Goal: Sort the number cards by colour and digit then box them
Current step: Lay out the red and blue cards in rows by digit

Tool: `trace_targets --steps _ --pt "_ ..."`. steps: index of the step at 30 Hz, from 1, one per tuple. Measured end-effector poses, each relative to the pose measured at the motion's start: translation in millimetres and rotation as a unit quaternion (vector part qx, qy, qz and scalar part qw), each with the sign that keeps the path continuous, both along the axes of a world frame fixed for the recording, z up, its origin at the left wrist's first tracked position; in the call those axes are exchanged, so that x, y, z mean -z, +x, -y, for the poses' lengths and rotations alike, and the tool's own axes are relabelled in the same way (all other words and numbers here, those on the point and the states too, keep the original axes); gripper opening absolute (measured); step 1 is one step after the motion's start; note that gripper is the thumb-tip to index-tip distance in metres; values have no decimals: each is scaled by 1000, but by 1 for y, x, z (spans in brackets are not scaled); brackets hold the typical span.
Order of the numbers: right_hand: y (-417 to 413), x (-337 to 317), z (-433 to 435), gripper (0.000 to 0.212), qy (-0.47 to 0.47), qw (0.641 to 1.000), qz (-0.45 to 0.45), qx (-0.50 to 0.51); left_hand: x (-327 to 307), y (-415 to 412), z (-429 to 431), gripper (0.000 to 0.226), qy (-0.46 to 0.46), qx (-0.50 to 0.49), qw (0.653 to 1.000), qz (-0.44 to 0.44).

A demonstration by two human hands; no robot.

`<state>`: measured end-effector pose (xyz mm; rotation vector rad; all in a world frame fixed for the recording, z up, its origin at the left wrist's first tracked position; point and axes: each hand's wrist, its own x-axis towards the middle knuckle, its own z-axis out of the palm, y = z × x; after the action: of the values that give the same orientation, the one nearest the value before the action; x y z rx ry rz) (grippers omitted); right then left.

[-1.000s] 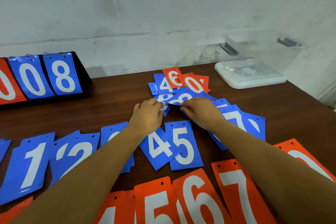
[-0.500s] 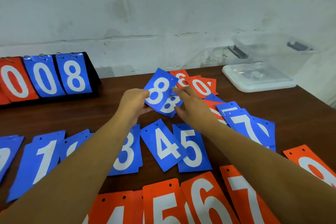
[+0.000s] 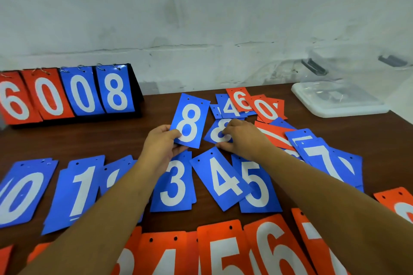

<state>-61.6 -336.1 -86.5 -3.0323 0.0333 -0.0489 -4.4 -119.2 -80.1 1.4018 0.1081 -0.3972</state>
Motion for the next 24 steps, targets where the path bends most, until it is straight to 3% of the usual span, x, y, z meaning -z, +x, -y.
trace_targets --steps 9,12,15,17,21,24 --pt "8 -9 -8 42 -40 999 16 -15 4 3 -10 7 1 -19 1000 -3" --pt "4 -16 -13 42 70 994 76 27 5 7 -12 7 17 -42 999 -4" --pt "-3 -25 -28 40 216 956 190 51 2 6 -10 9 14 -37 999 -20" --pt "-13 -29 -46 40 201 955 220 9 -5 0 -10 15 -23 -3 1000 -17" --pt "-44 -26 -68 38 118 972 187 -82 -17 -19 -11 26 -177 70 982 -11" --pt "-68 -25 -72 39 133 973 165 -91 -17 -38 -13 27 -192 102 976 -5"
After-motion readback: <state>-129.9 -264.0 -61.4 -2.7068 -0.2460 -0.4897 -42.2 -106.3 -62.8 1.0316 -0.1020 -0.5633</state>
